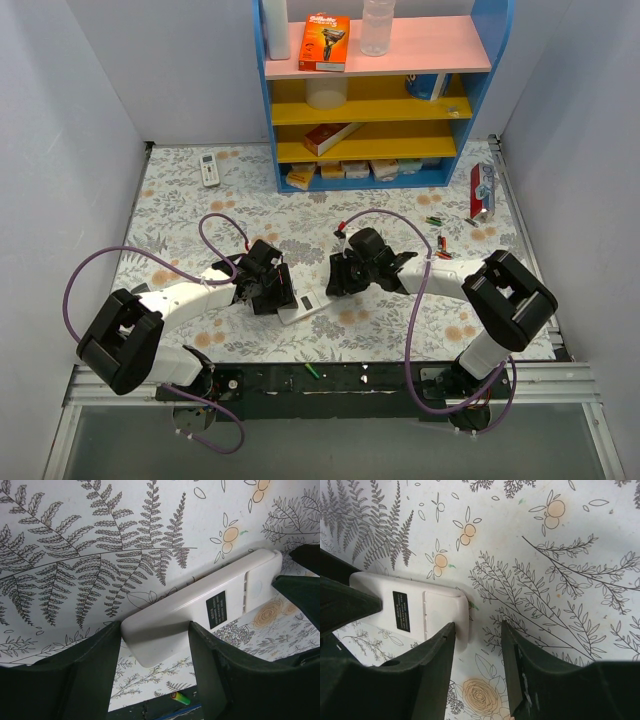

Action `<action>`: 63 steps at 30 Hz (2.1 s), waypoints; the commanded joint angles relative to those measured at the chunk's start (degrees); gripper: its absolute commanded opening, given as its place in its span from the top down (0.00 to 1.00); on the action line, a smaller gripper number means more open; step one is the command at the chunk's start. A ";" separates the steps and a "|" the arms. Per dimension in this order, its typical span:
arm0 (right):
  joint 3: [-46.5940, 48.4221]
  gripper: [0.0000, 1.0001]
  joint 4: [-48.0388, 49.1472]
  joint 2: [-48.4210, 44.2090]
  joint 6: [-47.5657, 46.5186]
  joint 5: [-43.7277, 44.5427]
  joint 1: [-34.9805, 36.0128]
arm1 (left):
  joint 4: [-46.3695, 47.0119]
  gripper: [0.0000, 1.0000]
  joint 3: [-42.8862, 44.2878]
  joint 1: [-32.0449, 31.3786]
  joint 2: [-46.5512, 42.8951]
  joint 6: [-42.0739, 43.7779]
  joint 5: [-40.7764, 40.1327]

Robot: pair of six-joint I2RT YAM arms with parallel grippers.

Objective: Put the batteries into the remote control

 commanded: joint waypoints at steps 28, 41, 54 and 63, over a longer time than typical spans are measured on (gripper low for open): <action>12.32 0.57 -15.95 1.92 -2.59 -1.16 -0.06 | -0.88 0.45 -1.91 0.17 3.65 2.88 -2.21; 14.78 0.62 -19.29 7.02 -1.89 -1.78 2.75 | -0.88 0.45 -1.47 0.17 4.17 3.40 -1.95; 15.13 0.73 -17.54 10.27 2.77 -5.99 6.80 | 1.93 0.45 -1.47 0.25 4.88 3.23 1.04; 20.75 0.69 -21.83 9.23 -0.82 -1.88 8.21 | 3.96 0.41 -0.94 0.25 4.18 2.62 1.14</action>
